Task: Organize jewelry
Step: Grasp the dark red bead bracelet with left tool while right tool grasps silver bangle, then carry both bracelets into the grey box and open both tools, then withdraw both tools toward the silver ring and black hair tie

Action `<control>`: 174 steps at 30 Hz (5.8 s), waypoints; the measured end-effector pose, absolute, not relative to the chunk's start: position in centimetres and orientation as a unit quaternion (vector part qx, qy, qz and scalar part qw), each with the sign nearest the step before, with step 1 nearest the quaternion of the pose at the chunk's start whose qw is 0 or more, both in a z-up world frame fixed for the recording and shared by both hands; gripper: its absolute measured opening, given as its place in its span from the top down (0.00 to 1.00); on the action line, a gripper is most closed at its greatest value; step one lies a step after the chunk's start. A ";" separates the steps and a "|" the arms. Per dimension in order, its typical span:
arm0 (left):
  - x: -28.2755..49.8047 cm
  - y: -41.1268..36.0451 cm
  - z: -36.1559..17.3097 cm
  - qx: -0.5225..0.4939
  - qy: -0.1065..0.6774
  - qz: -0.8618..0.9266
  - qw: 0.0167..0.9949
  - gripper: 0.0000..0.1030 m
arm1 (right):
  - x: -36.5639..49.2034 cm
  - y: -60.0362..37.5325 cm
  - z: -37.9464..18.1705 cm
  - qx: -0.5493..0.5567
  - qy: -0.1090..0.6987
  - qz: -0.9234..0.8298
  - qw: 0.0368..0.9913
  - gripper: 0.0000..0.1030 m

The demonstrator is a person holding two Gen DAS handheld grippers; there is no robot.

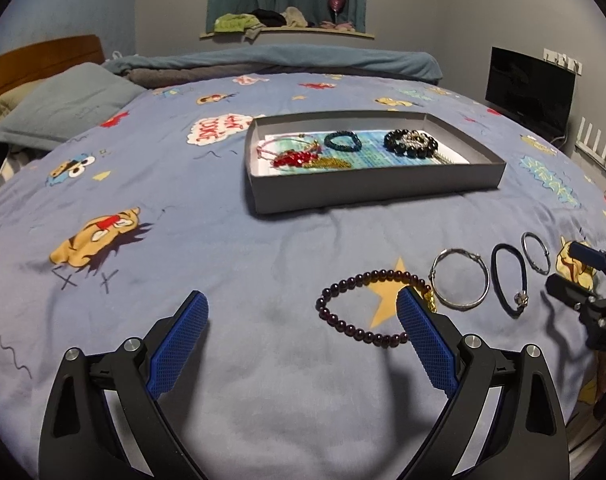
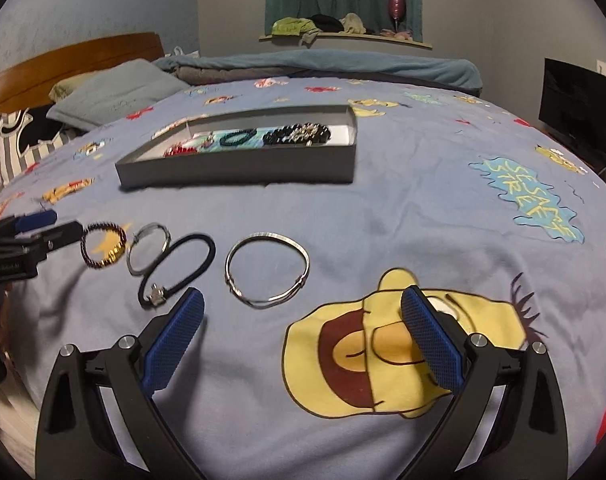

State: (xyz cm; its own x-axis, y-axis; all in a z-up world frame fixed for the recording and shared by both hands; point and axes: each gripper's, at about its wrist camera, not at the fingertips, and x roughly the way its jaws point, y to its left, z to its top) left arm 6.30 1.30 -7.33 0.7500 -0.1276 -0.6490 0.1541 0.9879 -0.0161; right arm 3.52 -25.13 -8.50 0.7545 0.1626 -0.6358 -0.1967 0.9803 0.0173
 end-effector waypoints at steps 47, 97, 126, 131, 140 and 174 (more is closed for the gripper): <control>7.2 0.0 -7.9 0.078 0.336 -0.115 0.932 0.94 | 4.8 -24.7 -7.8 -0.014 0.309 0.128 0.942 0.52; 20.5 1.7 -4.9 0.012 0.356 -0.106 0.928 0.94 | 21.0 -15.4 -4.1 -0.013 0.339 0.209 0.917 0.52; 20.5 2.5 -5.8 0.045 0.354 -0.076 0.931 0.80 | 22.7 -12.8 -6.8 -0.046 0.398 0.209 0.892 0.52; 19.9 2.5 -5.1 0.043 0.349 -0.075 0.933 0.70 | 22.3 -13.1 -6.1 -0.043 0.390 0.206 0.897 0.42; 18.1 2.5 -3.3 0.044 0.325 -0.058 0.943 0.36 | 21.1 -15.0 -3.9 -0.022 0.365 0.184 0.912 0.21; 11.0 0.4 -1.7 0.049 0.308 -0.106 0.944 0.09 | 10.6 -22.4 1.2 -0.056 0.262 0.112 0.957 0.05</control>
